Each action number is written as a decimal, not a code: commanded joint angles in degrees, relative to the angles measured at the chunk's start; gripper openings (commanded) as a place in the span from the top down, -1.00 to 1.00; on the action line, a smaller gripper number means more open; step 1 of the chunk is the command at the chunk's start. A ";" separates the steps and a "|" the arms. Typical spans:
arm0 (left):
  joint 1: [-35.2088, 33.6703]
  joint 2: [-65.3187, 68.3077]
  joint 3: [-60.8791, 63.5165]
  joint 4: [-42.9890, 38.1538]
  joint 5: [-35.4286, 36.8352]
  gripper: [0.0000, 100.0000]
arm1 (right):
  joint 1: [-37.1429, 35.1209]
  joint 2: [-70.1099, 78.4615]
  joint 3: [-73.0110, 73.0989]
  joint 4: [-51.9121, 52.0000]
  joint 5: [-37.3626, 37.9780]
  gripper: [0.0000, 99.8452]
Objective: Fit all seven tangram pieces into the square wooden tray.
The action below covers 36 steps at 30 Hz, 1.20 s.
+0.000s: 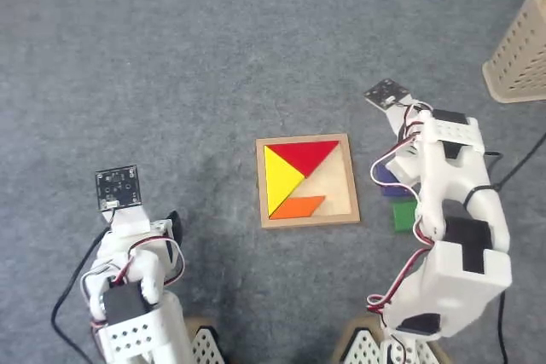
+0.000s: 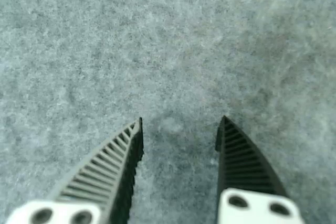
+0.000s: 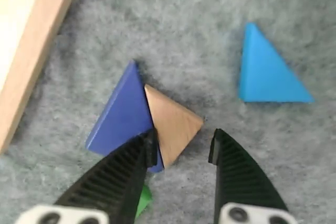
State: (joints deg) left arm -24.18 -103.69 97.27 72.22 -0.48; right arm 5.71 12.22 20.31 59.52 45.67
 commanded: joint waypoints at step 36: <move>0.09 -0.79 -0.75 0.26 -0.26 0.57 | -3.30 1.10 2.55 -4.18 -0.53 0.96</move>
State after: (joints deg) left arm -24.18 -103.69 97.27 72.22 -0.48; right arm 2.37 13.54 22.42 55.65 45.76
